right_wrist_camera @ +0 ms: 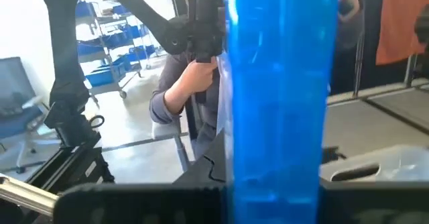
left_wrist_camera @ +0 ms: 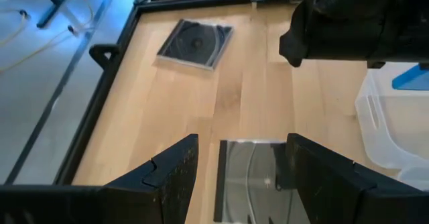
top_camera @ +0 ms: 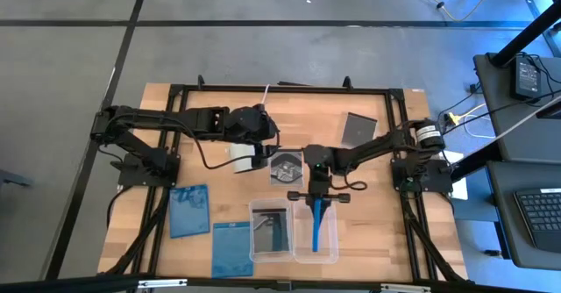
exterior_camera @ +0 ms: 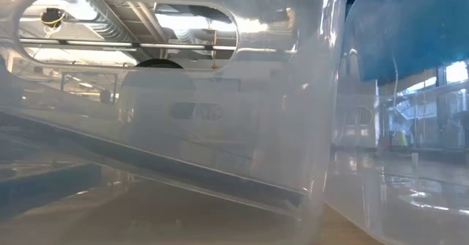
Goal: Pick & place jewel cases by type
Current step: Put the top right blue cd case into the right transparent bin
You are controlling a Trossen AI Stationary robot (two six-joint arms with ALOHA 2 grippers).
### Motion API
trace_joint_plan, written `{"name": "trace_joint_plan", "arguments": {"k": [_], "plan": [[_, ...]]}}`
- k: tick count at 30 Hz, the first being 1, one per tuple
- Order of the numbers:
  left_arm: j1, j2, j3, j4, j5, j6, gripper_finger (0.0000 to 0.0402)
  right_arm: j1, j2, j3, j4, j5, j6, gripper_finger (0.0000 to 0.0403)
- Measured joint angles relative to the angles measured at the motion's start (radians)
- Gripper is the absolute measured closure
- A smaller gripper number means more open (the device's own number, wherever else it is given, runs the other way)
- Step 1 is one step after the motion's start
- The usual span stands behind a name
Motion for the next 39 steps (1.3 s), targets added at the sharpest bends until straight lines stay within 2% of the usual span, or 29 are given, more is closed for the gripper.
{"name": "trace_joint_plan", "arguments": {"k": [6, 17, 23, 27, 33, 36, 39], "plan": [[0.0, 0.0, 0.0, -0.022, 0.0, -0.008, 0.018, 0.0, 0.033, 0.001, -0.001, 0.062, 0.048, 0.0384], [0.0, 0.0, 0.0, -0.022, 0.0, -0.01, 0.018, 0.003, 0.049, 0.001, -0.017, 0.095, 0.051, 0.0383], [0.0, 0.0, 0.0, -0.038, -0.001, -0.009, 0.018, 0.002, 0.017, 0.0, -0.007, 0.108, 0.142, 0.0384], [0.0, 0.0, 0.0, -0.043, -0.047, -0.008, 0.018, 0.002, -0.031, 0.0, -0.007, 0.218, 0.342, 0.0386], [0.0, 0.0, 0.0, -0.156, -0.155, 0.018, 0.018, 0.008, -0.119, 0.002, -0.076, 0.442, 0.791, 0.0387], [0.0, 0.0, 0.0, -0.215, -0.213, 0.018, 0.018, 0.022, -0.161, 0.002, -0.205, 0.578, 1.006, 0.0387], [0.0, -0.001, 0.0, -0.283, -0.295, 0.018, 0.018, 0.054, -0.205, 0.002, -0.448, 0.714, 1.186, 0.0387]]}}
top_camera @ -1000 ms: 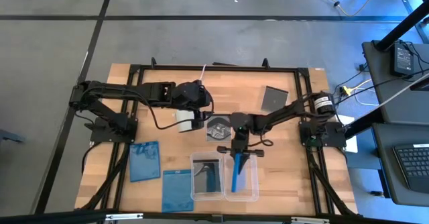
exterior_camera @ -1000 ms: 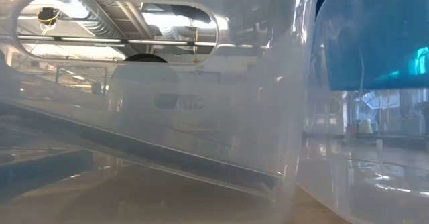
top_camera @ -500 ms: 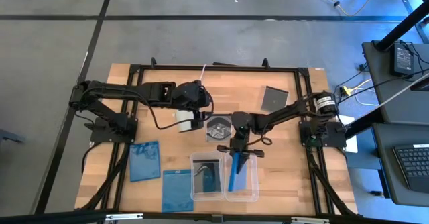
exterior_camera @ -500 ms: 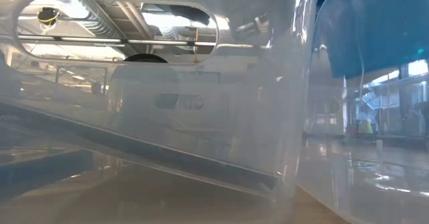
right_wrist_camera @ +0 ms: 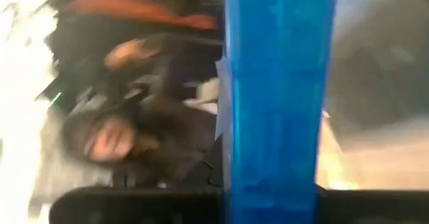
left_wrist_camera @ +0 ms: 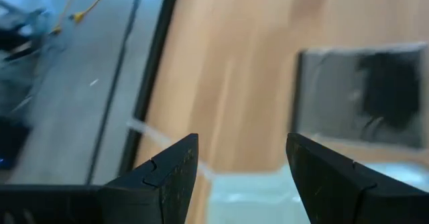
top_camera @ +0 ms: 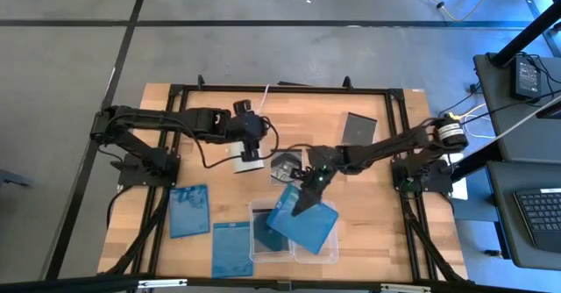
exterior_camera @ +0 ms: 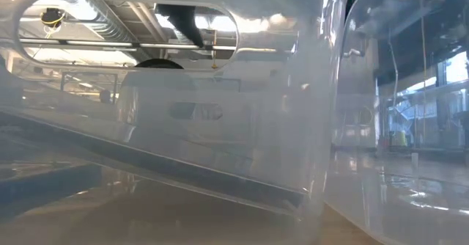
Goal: Pick & place jewel cases by type
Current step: Put the top right blue cd case into the right transparent bin
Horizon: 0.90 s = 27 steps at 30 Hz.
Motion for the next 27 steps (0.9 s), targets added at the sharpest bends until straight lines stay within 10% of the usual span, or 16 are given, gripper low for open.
{"name": "trace_joint_plan", "arguments": {"k": [8, 15, 27], "plan": [[0.0, -0.002, 0.0, -0.058, -0.134, -0.005, 0.018, 0.098, -0.196, 0.0, -0.569, 0.242, 0.23, 0.0388], [0.001, -0.002, 0.0, -0.037, -0.128, 0.008, 0.018, 0.191, -0.382, 0.0, -0.772, 0.761, 0.463, 0.0388], [0.001, -0.002, 0.0, -0.014, -0.131, 0.086, 0.018, 0.436, -0.252, 0.077, -0.807, 0.98, 0.84, 0.0388]]}}
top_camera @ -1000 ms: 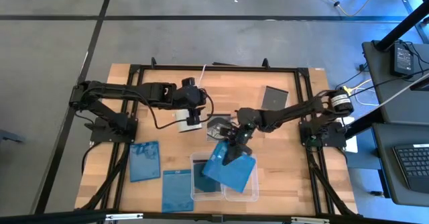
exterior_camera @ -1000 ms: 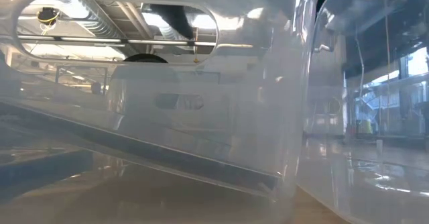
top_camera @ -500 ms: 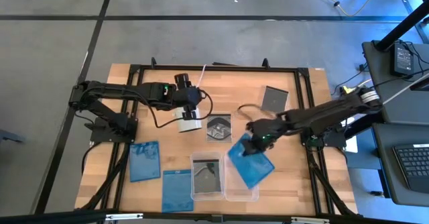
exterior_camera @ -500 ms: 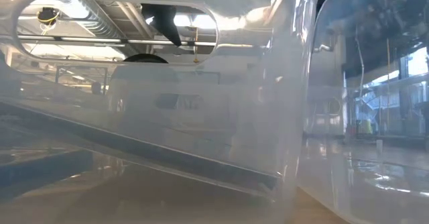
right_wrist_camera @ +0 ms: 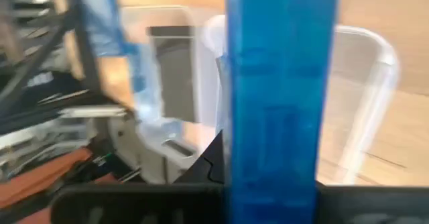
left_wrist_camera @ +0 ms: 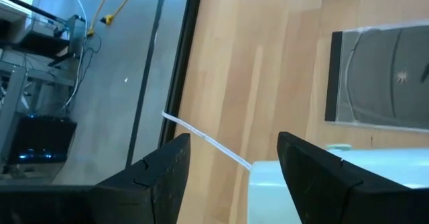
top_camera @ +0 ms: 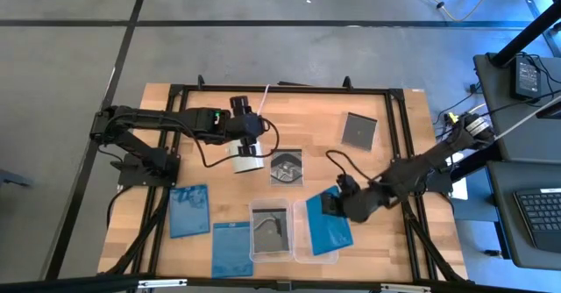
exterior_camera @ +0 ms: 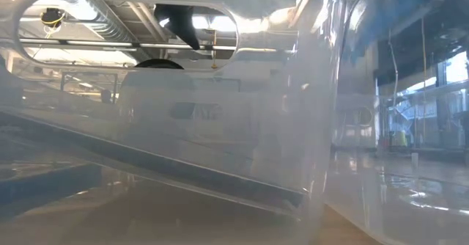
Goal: Pick & place jewel cases by type
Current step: Put the top right blue cd case into the right transparent bin
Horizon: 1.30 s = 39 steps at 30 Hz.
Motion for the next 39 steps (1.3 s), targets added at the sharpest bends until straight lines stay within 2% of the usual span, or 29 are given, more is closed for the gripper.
{"name": "trace_joint_plan", "arguments": {"k": [9, 19, 25, 34, 39], "plan": [[0.0, 0.0, 0.0, 0.003, 0.005, 0.017, 0.018, 0.053, 0.171, 0.183, -0.254, 0.058, 0.125, 0.0388], [0.0, 0.0, 0.0, 0.006, 0.005, 0.064, 0.018, 0.044, 0.322, 0.253, -0.246, 0.052, 0.152, 0.0376], [0.0, 0.0, 0.0, 0.006, 0.005, 0.065, 0.018, 0.044, 0.341, 0.254, -0.234, 0.028, 0.19, 0.0374], [0.0, 0.0, 0.0, 0.006, 0.005, 0.051, 0.018, 0.044, 0.341, 0.254, -0.222, 0.025, 0.142, 0.0372], [0.0, 0.0, 0.0, 0.005, 0.005, 0.05, 0.018, 0.044, 0.341, 0.254, -0.225, 0.024, 0.141, 0.0347]]}}
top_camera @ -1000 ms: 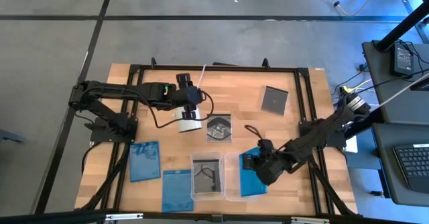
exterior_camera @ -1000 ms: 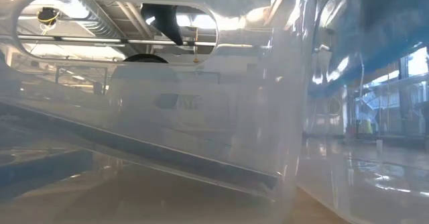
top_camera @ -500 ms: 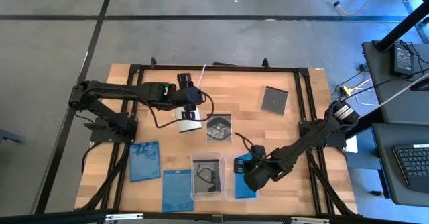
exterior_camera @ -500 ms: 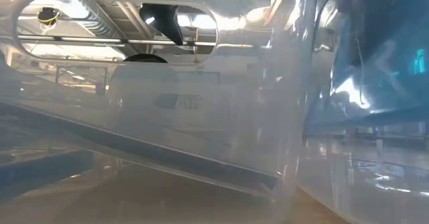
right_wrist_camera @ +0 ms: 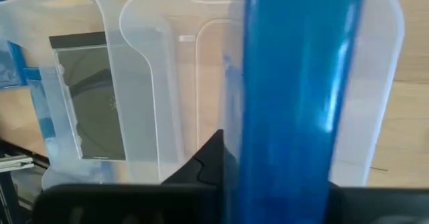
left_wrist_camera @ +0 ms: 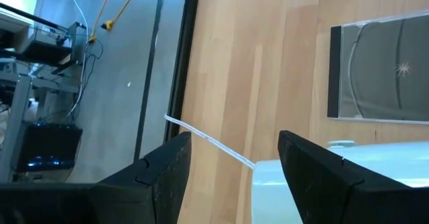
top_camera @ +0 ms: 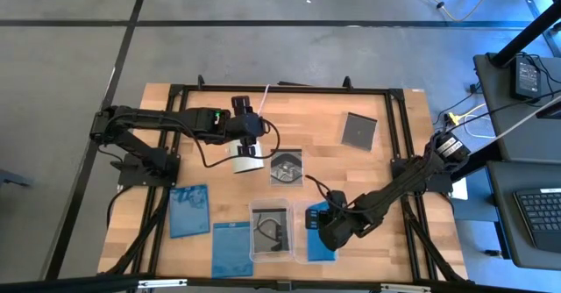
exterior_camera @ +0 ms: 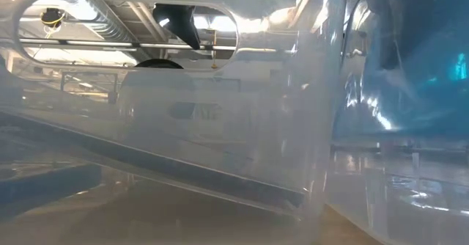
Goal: Pick & place jewel cases by type
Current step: Put the top right blue cd case into the right transparent bin, then put the top blue cd case into the right transparent bin
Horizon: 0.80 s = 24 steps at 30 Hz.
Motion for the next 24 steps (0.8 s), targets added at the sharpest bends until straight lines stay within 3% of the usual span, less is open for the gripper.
{"name": "trace_joint_plan", "arguments": {"k": [8, 19, 24], "plan": [[0.0, 0.0, 0.0, 0.0, 0.0, 0.001, 0.018, 0.0, -0.003, 0.0, -0.003, -0.001, 0.0, 0.0289], [0.0, 0.0, 0.0, -0.002, 0.0, 0.029, 0.018, 0.029, -0.142, 0.0, -0.188, 0.03, -0.006, 0.0284], [0.003, -0.021, 0.0, -0.014, 0.07, 0.008, 0.018, 0.055, -0.225, 0.0, -0.4, 0.099, -0.223, 0.0284]]}}
